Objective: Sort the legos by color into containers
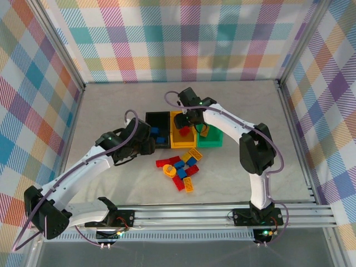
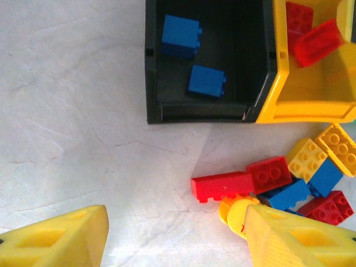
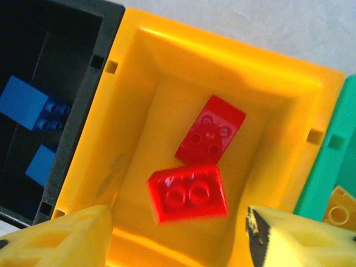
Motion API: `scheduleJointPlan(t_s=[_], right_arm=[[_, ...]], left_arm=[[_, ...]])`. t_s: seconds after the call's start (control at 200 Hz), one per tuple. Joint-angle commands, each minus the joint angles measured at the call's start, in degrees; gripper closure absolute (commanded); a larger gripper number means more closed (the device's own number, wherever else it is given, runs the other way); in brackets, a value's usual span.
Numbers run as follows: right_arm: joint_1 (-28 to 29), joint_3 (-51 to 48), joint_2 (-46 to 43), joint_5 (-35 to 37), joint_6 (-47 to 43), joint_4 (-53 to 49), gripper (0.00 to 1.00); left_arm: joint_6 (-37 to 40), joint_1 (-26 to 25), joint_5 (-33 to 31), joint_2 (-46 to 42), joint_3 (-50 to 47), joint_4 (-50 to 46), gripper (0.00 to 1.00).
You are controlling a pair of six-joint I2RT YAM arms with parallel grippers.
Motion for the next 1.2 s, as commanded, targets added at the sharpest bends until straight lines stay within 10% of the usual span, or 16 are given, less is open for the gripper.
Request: scheduleJointPlan(t_s=[0.0,0.515,1.195], right_arm=[[-0.5,2.5,-0.1,-0.8,-1.3,-2.3,0.31],[-0.5,-19.5,-22.6,-0.9,1.2,-0.6,0.31],[-0.6,-30.4,-37.8,3.0,5.9,-4.5,0.26]], left_arm=[[-1.4,-1.2,1.3,-1.6,-1.2,-2.7,0.35],[-13.3,-10.5,9.9,2.4,-12.1,10.1,0.35],[-5.4,-13.4,12.2,20.5,-7.8,16.6,0.26]])
